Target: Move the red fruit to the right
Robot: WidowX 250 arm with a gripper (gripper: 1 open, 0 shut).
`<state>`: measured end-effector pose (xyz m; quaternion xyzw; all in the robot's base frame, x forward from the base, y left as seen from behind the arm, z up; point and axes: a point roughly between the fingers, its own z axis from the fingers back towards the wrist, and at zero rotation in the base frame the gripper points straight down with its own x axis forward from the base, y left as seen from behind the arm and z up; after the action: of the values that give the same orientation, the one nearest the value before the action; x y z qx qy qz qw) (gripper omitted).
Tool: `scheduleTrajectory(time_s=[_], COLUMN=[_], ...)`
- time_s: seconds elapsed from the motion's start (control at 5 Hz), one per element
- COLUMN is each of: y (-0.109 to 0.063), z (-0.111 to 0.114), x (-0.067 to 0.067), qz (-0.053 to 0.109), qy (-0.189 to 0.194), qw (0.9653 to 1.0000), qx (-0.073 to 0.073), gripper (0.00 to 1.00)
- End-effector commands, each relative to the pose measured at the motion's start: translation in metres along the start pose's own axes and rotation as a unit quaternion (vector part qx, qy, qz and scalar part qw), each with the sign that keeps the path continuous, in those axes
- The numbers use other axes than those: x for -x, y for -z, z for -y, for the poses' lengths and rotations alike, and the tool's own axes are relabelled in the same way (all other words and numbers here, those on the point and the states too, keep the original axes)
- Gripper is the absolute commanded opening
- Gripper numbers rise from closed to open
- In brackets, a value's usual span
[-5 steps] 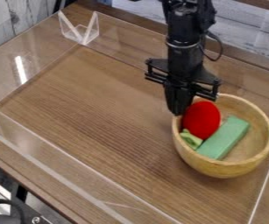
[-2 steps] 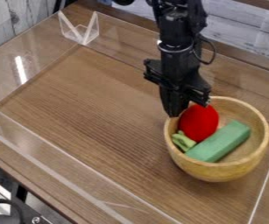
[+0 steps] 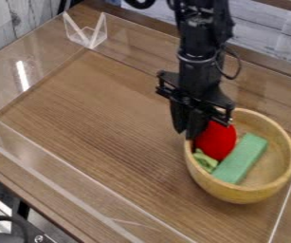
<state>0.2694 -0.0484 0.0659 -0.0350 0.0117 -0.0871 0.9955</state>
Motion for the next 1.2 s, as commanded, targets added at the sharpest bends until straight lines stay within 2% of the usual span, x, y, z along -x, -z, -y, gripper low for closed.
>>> scheduleTrajectory(time_s=[0.0,0.2,0.4,0.6,0.8,1.0], y=[-0.009,-0.004,-0.002,0.001,0.007,0.007], z=[0.011,0.002,-0.006,-0.009,-0.01,-0.002], x=[-0.013,-0.019,-0.021,-0.025,-0.028,-0.03], qz=[0.017,0.016,0.016,0.016,0.014,0.015], qy=[0.022,0.023,0.024,0.014,0.007,0.028], qw=[0.9996,0.9996,0.9996,0.9998,0.9999,0.9995], qx=[-0.003,-0.002,-0.002,-0.002,-0.002,-0.006], gripper=[1.0,0.0,1.0,1.0,0.0,0.0])
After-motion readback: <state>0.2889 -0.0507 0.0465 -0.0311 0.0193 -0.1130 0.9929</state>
